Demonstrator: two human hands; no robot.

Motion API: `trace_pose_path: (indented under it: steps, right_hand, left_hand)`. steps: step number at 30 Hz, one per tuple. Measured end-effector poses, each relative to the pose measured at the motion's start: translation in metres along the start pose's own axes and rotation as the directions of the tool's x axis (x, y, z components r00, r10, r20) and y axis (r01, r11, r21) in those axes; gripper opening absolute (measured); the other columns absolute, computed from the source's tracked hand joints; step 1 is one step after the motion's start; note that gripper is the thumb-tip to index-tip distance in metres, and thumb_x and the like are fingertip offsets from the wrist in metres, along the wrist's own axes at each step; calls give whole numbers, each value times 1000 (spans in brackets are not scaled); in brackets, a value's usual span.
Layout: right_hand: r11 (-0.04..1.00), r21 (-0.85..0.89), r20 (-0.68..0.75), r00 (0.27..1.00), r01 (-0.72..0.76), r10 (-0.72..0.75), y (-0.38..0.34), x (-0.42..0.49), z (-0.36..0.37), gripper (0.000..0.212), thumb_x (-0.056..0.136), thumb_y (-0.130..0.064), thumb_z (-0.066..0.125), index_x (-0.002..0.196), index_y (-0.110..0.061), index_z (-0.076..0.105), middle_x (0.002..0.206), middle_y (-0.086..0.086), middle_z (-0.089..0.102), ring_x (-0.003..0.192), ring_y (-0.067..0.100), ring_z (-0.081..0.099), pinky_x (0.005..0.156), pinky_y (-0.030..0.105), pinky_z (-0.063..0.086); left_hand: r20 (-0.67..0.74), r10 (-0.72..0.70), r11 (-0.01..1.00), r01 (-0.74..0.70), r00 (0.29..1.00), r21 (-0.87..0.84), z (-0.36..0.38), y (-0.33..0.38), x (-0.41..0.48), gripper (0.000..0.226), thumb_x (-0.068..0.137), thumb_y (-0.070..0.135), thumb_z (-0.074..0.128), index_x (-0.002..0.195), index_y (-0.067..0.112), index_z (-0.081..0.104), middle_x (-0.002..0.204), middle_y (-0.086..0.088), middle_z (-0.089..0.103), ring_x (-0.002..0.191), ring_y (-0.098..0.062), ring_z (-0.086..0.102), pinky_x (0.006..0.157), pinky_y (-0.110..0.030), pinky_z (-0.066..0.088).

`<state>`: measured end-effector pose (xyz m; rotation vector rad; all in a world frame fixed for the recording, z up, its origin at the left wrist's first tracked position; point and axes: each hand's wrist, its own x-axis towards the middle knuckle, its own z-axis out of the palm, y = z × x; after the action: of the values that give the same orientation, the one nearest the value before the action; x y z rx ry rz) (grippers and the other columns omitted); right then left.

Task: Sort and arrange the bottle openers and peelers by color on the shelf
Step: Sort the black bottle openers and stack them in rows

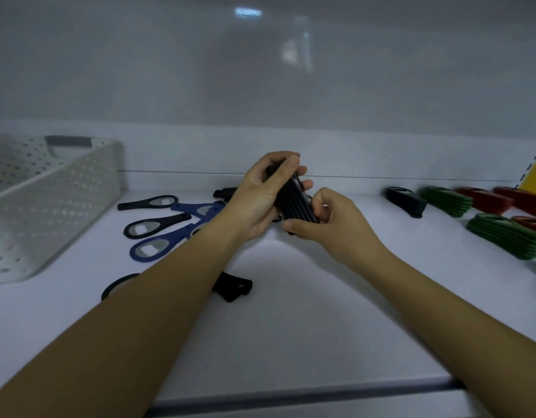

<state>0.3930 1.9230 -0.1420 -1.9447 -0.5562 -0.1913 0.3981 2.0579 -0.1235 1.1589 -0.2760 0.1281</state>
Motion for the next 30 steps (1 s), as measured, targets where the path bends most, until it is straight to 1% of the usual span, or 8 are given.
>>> trace_pose_path:
  steps: [3, 7, 11, 15, 18, 21, 25, 30]
  right_hand:
    - [1000, -3, -4, 1000, -24, 24, -1, 1, -4, 50, 68, -20, 80, 60, -19, 30, 65, 12, 61, 68, 19, 67, 66, 46, 50]
    - [995, -89, -14, 999, -36, 35, -6, 0, -13, 53, 68, -22, 81, 58, -19, 28, 48, -13, 35, 42, 3, 34, 47, 18, 28]
    - [977, -200, -12, 997, -72, 71, 1, -11, -37, 53, 68, -20, 80, 57, -19, 29, 53, -7, 47, 61, 22, 63, 51, 24, 30]
    - [892, -424, -50, 988, -154, 147, 7, -29, -84, 51, 71, -17, 78, 58, -17, 29, 52, -5, 43, 47, 12, 41, 40, 16, 27]
    - [807, -535, -121, 968, -250, 220, 15, -35, -130, 49, 72, -13, 77, 56, -15, 31, 58, 3, 55, 59, 23, 62, 46, 20, 33]
    - [681, -618, -175, 913, -393, 368, 18, -39, -165, 37, 75, -14, 75, 58, -13, 42, 72, 14, 65, 65, 26, 66, 44, 20, 39]
    - [503, -728, -204, 848, -466, 489, 25, -34, -180, 18, 78, -18, 71, 80, -6, 58, 70, 6, 58, 57, 12, 51, 44, 18, 36]
    - [427, -764, -268, 840, -483, 472, 41, -25, -172, 29, 77, -20, 68, 96, 1, 63, 79, 9, 56, 70, 20, 52, 43, 21, 32]
  left_hand:
    - [24, 7, 1000, -7, 1000, 9, 3, 2, 0, 11, 94, 22, 48, 96, 17, 57, 97, -5, 61, 82, -15, 67, 81, -32, 57]
    - [84, 12, 999, -16, 996, 48, 4, 5, 2, 15, 94, 25, 46, 101, 19, 58, 104, -5, 62, 91, -14, 66, 84, -31, 56]
    - [162, -105, 964, 60, 981, 260, 12, 1, 5, 22, 95, 38, 42, 110, 32, 57, 118, -4, 60, 107, -17, 60, 89, -31, 52]
    - [170, -265, 818, 128, 949, 561, 37, -6, 12, 32, 92, 56, 37, 112, 36, 53, 115, 4, 58, 108, -13, 58, 93, -29, 46]
    - [154, -386, 623, 134, 910, 770, 61, -6, 24, 53, 93, 58, 31, 132, 24, 42, 122, 2, 51, 106, -14, 57, 91, -27, 44]
    - [128, -458, 517, 146, 879, 844, 87, -15, 30, 58, 94, 58, 29, 136, 20, 38, 118, -1, 50, 105, -17, 56, 90, -29, 43]
    - [136, -379, 573, 117, 915, 811, 123, -47, 34, 36, 98, 50, 24, 112, 21, 42, 107, -6, 50, 98, -22, 53, 80, -29, 39]
    - [-25, -203, 718, 166, 979, 676, 142, -98, 38, 48, 98, 48, 28, 124, 12, 47, 124, -14, 57, 116, -29, 52, 96, -32, 38]
